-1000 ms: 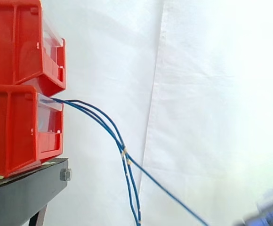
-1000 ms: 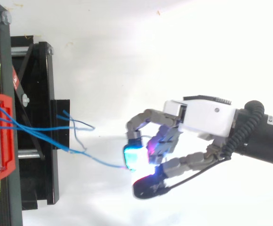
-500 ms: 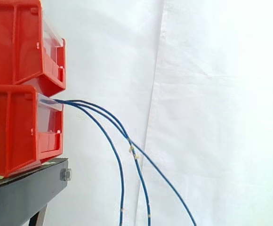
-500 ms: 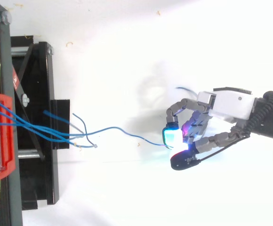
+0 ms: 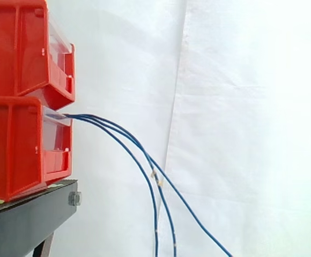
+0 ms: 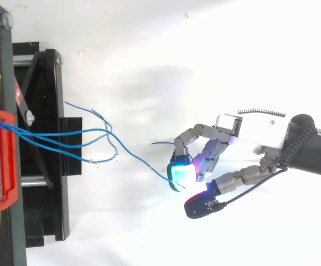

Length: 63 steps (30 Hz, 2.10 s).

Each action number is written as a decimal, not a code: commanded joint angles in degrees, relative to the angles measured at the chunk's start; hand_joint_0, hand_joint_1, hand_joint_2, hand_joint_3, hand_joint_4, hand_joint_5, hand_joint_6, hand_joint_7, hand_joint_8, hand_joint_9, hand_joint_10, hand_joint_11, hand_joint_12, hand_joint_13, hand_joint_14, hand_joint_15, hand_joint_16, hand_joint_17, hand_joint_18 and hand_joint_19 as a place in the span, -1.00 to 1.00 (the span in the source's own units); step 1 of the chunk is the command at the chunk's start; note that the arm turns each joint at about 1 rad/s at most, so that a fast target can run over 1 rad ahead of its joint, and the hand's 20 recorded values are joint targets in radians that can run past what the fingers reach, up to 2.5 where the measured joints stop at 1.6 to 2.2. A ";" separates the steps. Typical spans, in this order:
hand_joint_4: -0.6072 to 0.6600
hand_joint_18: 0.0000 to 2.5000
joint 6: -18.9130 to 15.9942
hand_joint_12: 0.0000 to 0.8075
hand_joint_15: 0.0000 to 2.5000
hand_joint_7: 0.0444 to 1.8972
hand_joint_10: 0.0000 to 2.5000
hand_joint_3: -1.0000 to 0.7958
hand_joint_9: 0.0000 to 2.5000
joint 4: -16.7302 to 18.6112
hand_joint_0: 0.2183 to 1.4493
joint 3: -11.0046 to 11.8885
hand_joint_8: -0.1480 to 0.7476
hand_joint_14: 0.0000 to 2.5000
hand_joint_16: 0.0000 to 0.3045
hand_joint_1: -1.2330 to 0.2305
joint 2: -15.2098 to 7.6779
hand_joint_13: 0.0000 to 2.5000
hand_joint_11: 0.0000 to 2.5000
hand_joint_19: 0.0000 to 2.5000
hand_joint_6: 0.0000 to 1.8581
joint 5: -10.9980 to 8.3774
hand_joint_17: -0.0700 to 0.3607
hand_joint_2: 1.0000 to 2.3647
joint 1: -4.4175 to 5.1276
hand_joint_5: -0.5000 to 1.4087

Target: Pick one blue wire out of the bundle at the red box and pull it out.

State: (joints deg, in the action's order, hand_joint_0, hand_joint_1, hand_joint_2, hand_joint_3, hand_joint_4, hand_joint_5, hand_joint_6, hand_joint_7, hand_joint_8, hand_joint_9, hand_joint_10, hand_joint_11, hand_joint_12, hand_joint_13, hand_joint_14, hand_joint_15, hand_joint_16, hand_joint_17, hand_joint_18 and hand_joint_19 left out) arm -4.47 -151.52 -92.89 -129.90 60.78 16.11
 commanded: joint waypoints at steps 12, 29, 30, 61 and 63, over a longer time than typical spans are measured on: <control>-0.18 -0.15 -0.02 0.18 -0.67 0.19 -1.00 0.07 -0.12 0.26 -0.34 0.08 0.21 -0.99 -0.59 -0.62 0.00 -0.16 -0.86 -0.73 -0.05 0.04 -0.03 -1.00 0.06 -0.49; -0.18 -0.15 -0.02 0.19 -0.66 0.18 -1.00 0.07 -0.11 0.26 -0.34 -0.10 0.20 -0.99 -0.60 -0.62 0.00 -0.15 -0.86 -0.73 -0.05 0.04 -0.03 -1.00 0.06 -0.49; -0.18 -0.15 -0.02 0.19 -0.66 0.18 -1.00 0.07 -0.11 0.26 -0.34 -0.10 0.21 -0.99 -0.60 -0.62 0.00 -0.15 -0.86 -0.73 -0.05 0.04 -0.03 -1.00 0.06 -0.49; -0.18 -0.15 -0.02 0.17 -0.66 0.19 -1.00 0.07 -0.11 0.26 -0.34 -0.10 0.20 -0.99 -0.60 -0.62 0.00 -0.15 -0.85 -0.73 -0.05 0.04 -0.04 -1.00 0.06 -0.50; -0.18 -0.15 -0.02 0.18 -0.66 0.18 -1.00 0.07 -0.11 0.26 -0.34 0.08 0.20 -0.99 -0.60 -0.61 0.00 -0.15 -0.85 -0.73 -0.05 0.04 -0.04 -1.00 0.06 -0.50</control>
State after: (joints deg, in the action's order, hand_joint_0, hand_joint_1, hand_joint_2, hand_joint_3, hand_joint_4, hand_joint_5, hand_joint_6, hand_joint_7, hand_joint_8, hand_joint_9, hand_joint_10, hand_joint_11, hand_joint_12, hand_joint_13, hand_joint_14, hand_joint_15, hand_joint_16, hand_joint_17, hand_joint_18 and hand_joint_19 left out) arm -4.48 -151.26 -92.92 -129.90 60.82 16.17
